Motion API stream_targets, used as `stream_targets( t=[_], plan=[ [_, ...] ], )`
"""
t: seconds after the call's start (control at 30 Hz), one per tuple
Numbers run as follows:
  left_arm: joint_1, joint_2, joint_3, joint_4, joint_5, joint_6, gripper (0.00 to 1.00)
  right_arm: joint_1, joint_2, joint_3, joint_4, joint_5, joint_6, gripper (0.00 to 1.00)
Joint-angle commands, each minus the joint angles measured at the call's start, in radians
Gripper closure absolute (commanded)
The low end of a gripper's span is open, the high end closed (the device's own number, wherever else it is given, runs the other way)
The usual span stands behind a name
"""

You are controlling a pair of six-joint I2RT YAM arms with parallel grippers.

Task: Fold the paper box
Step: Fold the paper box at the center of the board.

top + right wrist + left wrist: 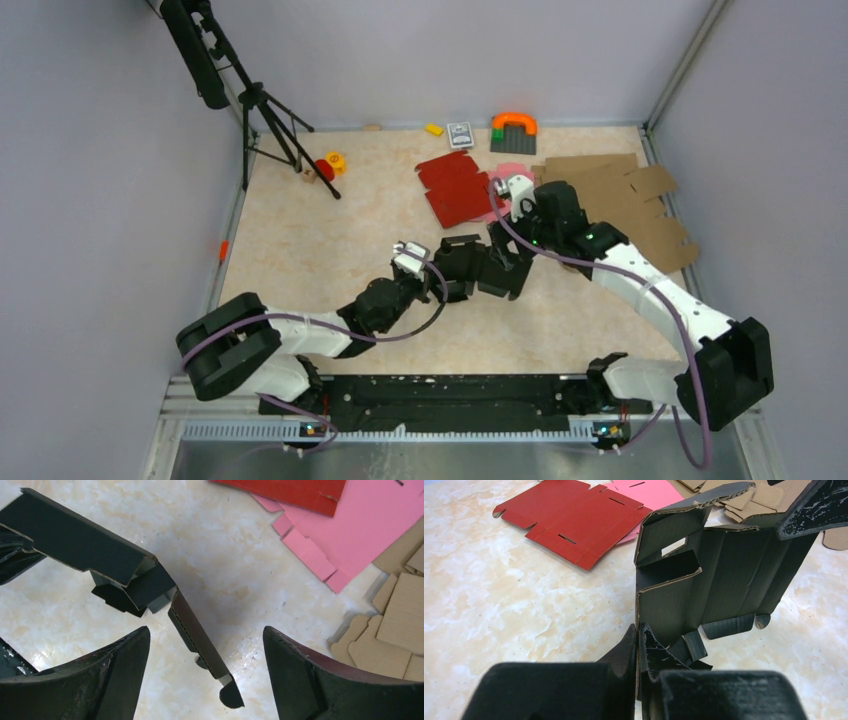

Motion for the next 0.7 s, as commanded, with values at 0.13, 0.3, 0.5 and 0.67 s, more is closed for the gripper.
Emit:
stream_targets(
  t=[0.13,0.3,0.5,0.67],
  plan=[
    [-0.007,0.000,-0.016,0.065,-0.002,0.013,1.00,-0.005,0.111,0.055,0.018,-0.105,-0.074,0.22],
    [-0.006,0.000,-0.013,0.062,-0.004,0.014,1.00,-0.005,0.135,0.036,0.043,-0.165,-0.039,0.36],
    [-0.009,0.010,0.000,0.046,-0.010,0.009,1.00,-0.004,0.137,0.055,0.029,-0.221,0.052,0.64],
    [-0.013,0.017,0.019,0.009,-0.021,0.002,1.00,0.016,0.154,0.082,-0.008,-0.193,0.123,0.84]
  ],
)
